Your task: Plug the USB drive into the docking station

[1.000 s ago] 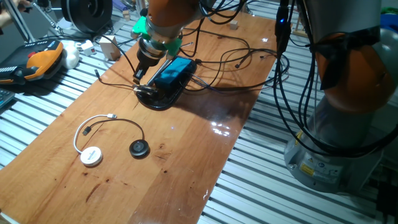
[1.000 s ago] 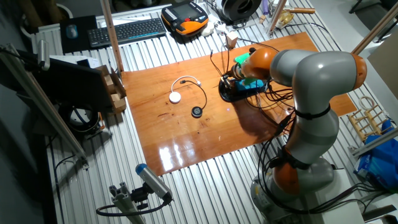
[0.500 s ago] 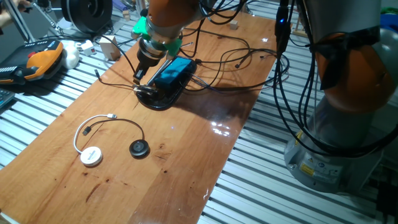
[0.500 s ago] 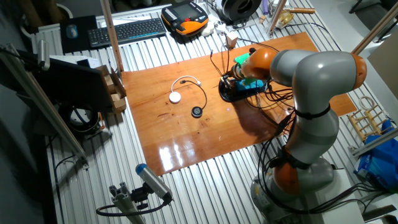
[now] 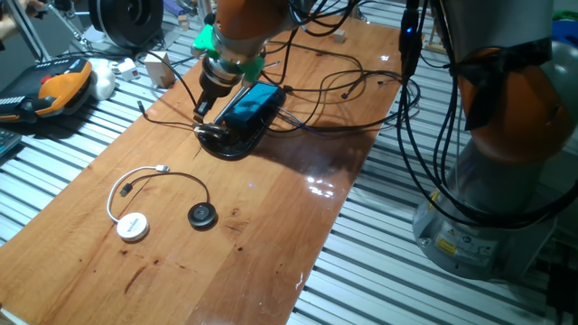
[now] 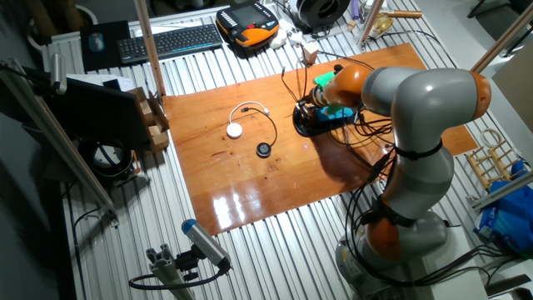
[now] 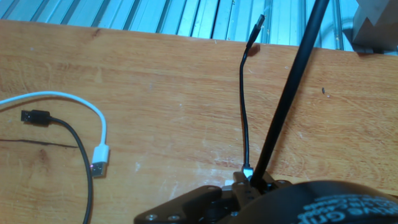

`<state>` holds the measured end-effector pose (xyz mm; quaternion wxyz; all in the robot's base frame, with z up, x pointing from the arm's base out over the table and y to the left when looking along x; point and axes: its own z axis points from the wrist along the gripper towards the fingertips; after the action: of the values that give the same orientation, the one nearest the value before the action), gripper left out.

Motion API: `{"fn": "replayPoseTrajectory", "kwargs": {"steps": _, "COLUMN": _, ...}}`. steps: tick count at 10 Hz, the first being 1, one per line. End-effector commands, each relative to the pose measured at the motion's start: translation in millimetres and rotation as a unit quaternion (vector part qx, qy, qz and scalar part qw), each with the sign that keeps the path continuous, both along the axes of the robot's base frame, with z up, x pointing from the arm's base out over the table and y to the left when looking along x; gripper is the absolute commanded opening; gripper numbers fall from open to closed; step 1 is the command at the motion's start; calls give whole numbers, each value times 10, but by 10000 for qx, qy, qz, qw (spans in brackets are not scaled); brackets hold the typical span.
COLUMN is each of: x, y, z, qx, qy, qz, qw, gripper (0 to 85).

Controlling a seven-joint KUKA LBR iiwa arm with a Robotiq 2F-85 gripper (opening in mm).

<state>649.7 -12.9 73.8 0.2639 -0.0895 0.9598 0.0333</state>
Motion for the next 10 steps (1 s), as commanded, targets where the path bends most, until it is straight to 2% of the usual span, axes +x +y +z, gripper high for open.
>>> {"fn": "replayPoseTrajectory", "kwargs": {"steps": 1, "x": -1, "y": 1, "z": -2, "qx": 1, "qy": -1, "qz": 0, "qw": 10000, "gripper": 0}}
{"fn": "replayPoseTrajectory", "kwargs": {"steps": 10, "x": -13, "y": 4, "z": -53, "qx": -26, "qy": -46, "qz": -13, "qw": 10000, "gripper": 0}}
